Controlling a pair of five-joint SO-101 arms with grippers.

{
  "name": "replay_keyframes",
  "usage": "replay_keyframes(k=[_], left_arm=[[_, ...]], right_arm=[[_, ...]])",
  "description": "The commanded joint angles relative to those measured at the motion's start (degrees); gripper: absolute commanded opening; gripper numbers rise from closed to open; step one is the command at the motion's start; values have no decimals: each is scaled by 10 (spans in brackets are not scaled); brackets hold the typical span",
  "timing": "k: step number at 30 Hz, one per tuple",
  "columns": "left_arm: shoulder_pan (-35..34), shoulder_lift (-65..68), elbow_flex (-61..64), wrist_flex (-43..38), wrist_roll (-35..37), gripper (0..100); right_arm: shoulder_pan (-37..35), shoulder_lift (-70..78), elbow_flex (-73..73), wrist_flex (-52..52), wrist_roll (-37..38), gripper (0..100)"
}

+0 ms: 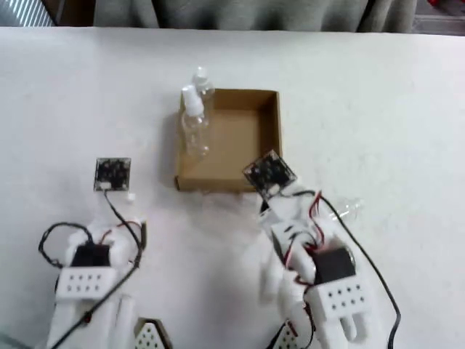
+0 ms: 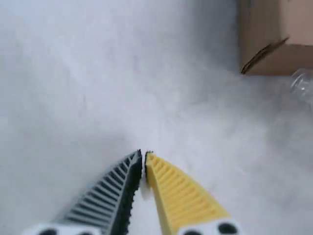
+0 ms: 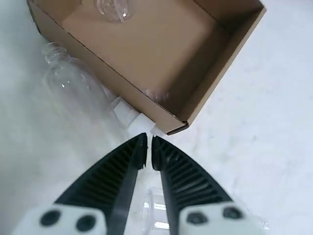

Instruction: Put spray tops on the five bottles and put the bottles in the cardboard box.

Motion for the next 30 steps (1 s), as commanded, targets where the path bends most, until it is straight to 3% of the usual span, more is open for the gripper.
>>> replay_keyframes(k=[1,4,10,20,30], left_arm=[[10,91,-55,-31,-4,22],[11,109,-67,-31,0,23],[43,83,-66,-27,124,24],[65,50,-57,-2,101,23],[65,50,-61,21,95,23]], right_arm=[[-5,77,-60,-20,-17,17],[-2,148,-98,-20,-17,17],[-3,276,-119,-68,-18,17],[-1,385,-120,-131,-17,17],[-16,415,-120,-87,-17,17]])
